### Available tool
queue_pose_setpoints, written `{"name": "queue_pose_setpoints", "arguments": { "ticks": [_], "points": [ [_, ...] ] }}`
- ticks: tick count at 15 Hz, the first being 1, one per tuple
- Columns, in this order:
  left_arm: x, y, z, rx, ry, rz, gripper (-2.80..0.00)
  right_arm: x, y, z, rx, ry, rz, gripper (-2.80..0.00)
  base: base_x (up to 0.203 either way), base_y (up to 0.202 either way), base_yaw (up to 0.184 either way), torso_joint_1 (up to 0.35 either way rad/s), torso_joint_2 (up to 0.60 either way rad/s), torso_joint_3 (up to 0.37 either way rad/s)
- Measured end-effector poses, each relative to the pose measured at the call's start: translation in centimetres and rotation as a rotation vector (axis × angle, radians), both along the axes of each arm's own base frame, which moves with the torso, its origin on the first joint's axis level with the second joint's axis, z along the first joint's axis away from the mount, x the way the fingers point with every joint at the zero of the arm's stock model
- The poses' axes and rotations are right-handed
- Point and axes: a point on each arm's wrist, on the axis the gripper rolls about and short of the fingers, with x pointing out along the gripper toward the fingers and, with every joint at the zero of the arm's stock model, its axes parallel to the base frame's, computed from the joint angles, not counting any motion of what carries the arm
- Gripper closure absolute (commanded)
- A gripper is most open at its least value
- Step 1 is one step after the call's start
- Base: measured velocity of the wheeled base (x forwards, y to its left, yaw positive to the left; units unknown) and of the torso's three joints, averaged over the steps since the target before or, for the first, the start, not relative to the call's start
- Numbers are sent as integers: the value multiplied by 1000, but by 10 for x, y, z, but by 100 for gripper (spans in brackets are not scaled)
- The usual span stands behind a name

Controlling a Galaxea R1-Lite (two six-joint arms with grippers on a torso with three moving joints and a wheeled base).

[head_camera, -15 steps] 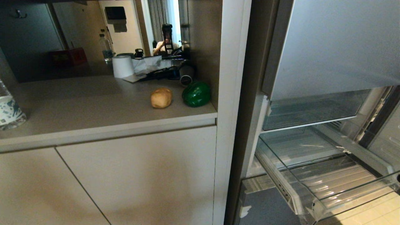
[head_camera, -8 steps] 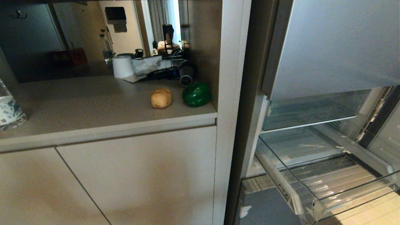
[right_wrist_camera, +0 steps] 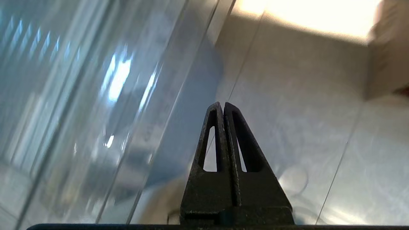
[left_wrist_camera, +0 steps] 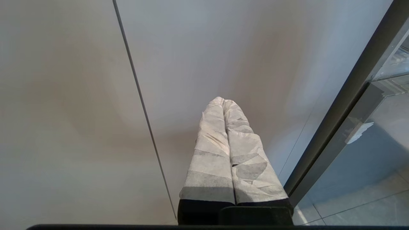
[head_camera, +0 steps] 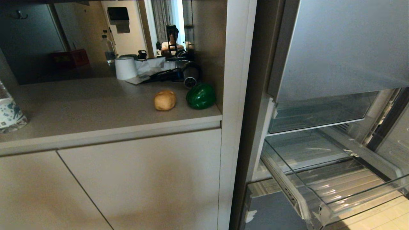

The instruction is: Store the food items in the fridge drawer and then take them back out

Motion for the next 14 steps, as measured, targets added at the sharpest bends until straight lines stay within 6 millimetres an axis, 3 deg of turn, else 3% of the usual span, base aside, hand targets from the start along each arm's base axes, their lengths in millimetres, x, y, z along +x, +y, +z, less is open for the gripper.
{"name": "queue_pose_setpoints", "arguments": {
  "ticks": [7, 14],
  "points": [
    [0, 0, 0, 0, 0, 0, 0, 34, -28, -3, 69, 0, 83, 0, 0, 0, 0, 0, 0, 0],
    [0, 0, 0, 0, 0, 0, 0, 69, -14, 0, 73, 6, 237, 0, 0, 0, 0, 0, 0, 0]
  ]
}}
